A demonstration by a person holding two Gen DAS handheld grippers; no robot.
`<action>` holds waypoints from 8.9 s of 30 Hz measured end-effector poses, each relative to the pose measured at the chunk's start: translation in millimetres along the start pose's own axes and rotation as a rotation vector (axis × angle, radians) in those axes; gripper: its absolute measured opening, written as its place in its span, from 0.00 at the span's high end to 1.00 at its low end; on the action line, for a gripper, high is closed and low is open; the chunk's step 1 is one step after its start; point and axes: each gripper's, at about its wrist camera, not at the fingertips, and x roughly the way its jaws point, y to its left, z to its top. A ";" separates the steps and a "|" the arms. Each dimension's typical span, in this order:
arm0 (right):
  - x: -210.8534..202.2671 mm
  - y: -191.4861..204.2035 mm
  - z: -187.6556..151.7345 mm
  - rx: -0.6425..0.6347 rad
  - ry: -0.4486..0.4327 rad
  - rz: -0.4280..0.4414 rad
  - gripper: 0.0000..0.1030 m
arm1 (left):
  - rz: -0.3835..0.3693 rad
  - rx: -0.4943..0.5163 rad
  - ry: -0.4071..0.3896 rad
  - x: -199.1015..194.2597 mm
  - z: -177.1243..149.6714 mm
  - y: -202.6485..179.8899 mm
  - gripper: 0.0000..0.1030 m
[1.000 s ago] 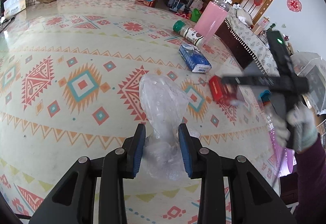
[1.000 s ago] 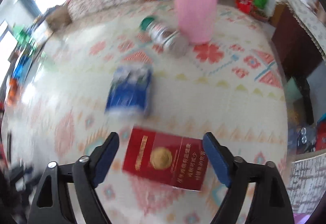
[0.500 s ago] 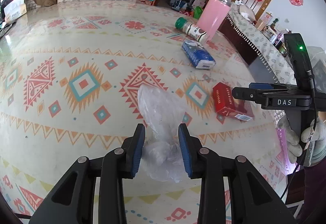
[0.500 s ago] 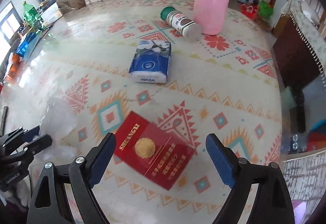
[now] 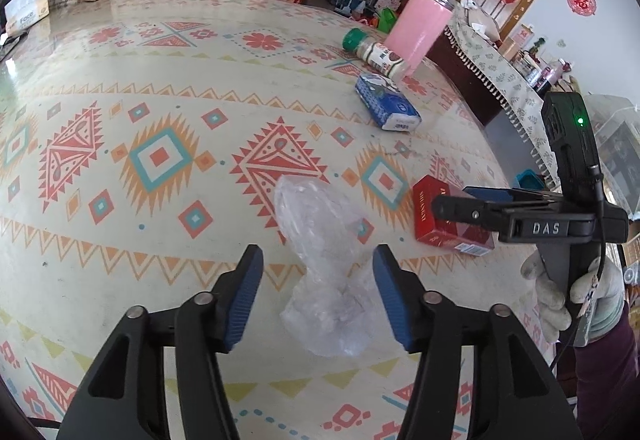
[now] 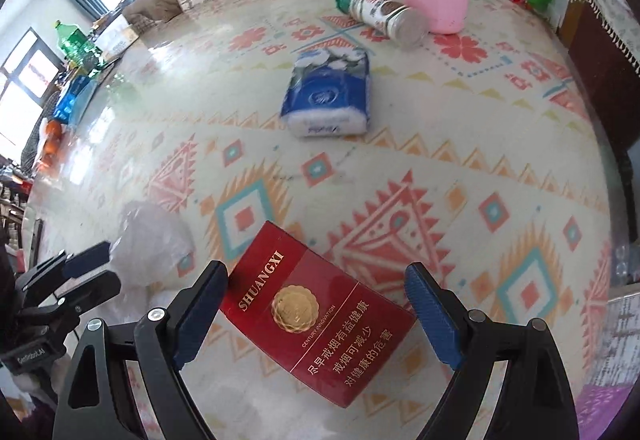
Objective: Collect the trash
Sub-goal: 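Move the open right tool around the red SHUANGXI cigarette box while the left tool holds the bag, then close the right tool on the red SHUANGXI box and lift it, then carry the clear plastic bag and red box toward the pink basket, then carry the clear bag with the left tool while the right tool carries the red box toward the basket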
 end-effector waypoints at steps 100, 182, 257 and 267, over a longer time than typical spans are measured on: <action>-32.1 45.9 -109.9 0.015 -0.158 -0.285 0.42 | 0.096 0.180 0.082 13.1 -6.6 -6.6 0.59; -137.7 74.6 -250.7 0.177 -0.495 -0.258 0.42 | 0.311 0.333 -0.207 -94.2 -121.4 -111.4 0.59; -209.9 86.2 -300.1 0.170 -0.630 -0.292 0.42 | 0.275 0.411 -0.289 -143.9 -163.7 -144.6 0.58; -203.4 94.6 -285.4 0.060 -0.594 -0.304 0.42 | 0.317 0.406 -0.277 -129.4 -140.3 -136.9 0.58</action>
